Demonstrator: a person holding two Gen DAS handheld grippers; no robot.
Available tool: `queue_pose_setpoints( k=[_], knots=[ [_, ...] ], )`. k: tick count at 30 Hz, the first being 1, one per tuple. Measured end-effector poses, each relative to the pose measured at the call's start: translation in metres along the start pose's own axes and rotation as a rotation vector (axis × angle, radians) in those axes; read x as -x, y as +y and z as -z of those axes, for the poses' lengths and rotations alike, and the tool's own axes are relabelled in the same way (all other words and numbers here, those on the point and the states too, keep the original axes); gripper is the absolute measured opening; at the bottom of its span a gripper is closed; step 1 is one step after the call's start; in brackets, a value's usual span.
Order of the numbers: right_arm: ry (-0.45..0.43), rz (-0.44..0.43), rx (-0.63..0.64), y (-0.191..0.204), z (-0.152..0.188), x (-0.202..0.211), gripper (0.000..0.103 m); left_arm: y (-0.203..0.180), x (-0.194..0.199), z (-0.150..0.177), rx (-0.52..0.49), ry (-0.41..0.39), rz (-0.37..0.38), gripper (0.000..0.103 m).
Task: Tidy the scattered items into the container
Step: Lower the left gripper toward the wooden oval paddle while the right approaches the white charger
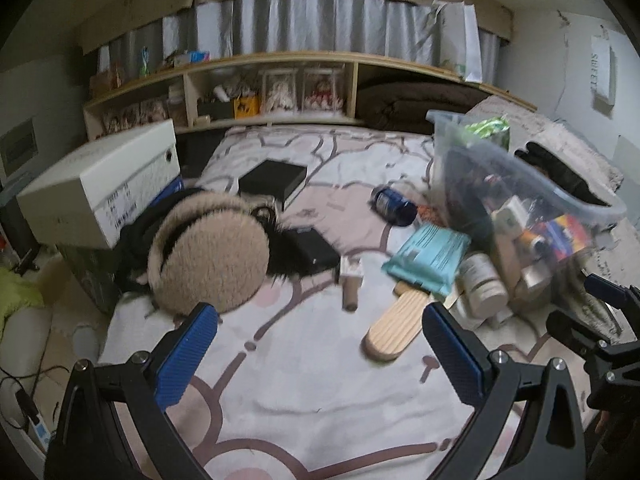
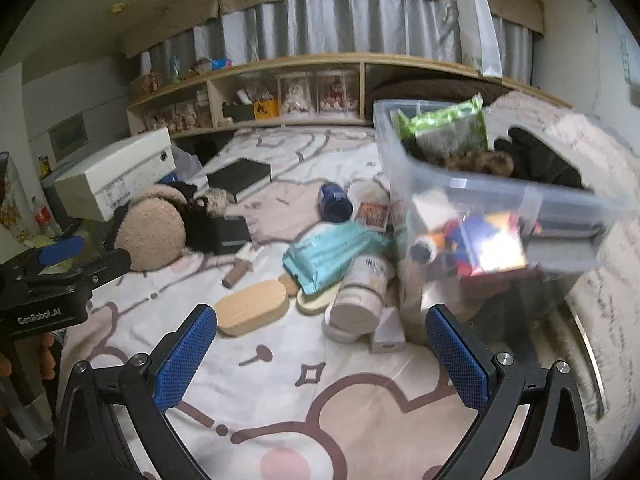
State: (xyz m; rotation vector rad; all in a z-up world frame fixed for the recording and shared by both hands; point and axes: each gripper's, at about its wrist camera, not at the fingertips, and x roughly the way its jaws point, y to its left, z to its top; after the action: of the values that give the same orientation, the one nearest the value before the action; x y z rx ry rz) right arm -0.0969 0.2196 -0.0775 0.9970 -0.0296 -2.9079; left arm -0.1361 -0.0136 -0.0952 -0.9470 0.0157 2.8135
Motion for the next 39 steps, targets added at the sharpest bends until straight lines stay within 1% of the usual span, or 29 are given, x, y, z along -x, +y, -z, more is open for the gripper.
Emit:
queue_pose_setpoints(
  k=[5,9,12,15,19,20,21,23,26,31,35,39],
  knots=[
    [0.086,-0.028,-0.081,-0.007,0.012,-0.022,0.103,-0.001,-0.016,0.012,-0.027,0.045,0.006,0.103],
    [0.100,-0.012,-0.131,-0.014,0.020,-0.035,0.103,-0.004,-0.028,0.017,-0.003,0.102,0.070,0.103],
    [0.108,0.003,-0.186,-0.023,0.025,-0.042,0.103,-0.013,-0.036,0.019,-0.026,0.122,0.088,0.103],
    [0.099,0.028,-0.237,-0.031,0.030,-0.048,0.103,-0.022,-0.046,0.020,-0.048,0.128,0.108,0.103],
    [0.059,0.061,-0.281,-0.041,0.032,-0.053,0.103,-0.031,-0.060,0.020,-0.061,0.129,0.133,0.101],
    [0.051,0.062,-0.293,-0.045,0.032,-0.054,0.103,-0.031,-0.064,0.021,-0.055,0.135,0.135,0.100],
    [0.039,0.058,-0.308,-0.049,0.032,-0.055,0.103,-0.031,-0.067,0.021,-0.048,0.143,0.135,0.096],
    [0.014,0.049,-0.332,-0.056,0.032,-0.056,0.103,-0.029,-0.072,0.023,-0.040,0.157,0.130,0.095],
    [0.014,0.050,-0.340,-0.062,0.033,-0.062,0.103,-0.023,-0.077,0.024,-0.020,0.172,0.116,0.094],
    [0.020,-0.013,-0.351,-0.064,0.034,-0.073,0.103,-0.012,-0.079,0.023,0.029,0.175,0.116,0.094],
    [0.030,-0.033,-0.323,-0.063,0.034,-0.078,0.103,-0.009,-0.077,0.022,0.035,0.169,0.121,0.094],
    [0.049,-0.032,-0.310,-0.062,0.035,-0.088,0.103,-0.010,-0.077,0.022,0.029,0.166,0.131,0.094]
  ],
)
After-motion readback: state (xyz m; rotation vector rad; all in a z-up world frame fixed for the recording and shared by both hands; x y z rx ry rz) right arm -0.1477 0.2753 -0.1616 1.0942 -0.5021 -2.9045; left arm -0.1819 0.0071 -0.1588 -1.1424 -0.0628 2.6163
